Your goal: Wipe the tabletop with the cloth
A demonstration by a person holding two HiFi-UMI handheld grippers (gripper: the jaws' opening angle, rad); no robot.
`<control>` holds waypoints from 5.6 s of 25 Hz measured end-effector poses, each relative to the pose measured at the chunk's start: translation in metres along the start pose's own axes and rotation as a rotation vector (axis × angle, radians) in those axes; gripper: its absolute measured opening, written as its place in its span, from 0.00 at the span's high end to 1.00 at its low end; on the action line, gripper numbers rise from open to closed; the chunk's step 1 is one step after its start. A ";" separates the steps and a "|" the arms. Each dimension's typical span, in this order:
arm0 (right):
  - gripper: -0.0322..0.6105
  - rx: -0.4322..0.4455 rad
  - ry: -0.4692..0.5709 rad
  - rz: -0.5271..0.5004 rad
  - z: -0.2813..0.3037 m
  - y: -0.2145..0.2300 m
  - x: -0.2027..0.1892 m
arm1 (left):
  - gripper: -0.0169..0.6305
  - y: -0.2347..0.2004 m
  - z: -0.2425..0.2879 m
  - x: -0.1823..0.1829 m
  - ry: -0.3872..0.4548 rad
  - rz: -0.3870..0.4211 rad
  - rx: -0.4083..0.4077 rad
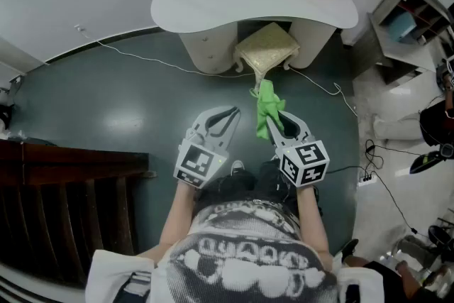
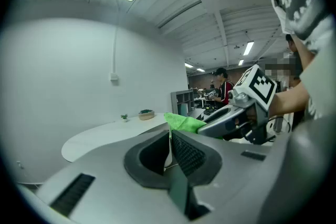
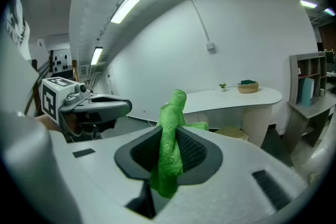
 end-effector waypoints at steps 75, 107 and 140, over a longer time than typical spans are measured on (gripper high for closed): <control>0.83 0.200 -0.055 0.066 0.329 0.217 0.134 | 0.95 -0.307 0.224 -0.004 -0.143 -0.012 0.312; 0.83 0.252 -0.255 0.011 0.775 0.124 0.237 | 0.95 -0.661 0.223 -0.098 -0.234 -0.035 0.215; 0.83 -0.034 -0.538 -0.003 0.862 0.261 0.201 | 0.95 -0.696 0.259 -0.118 -0.207 -0.097 0.153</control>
Point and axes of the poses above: the fingertips, and each gripper's own axes: z forward along the fingers, y to its right, x out of its top, the point moved 7 cm from there along -z, backward along the fingers
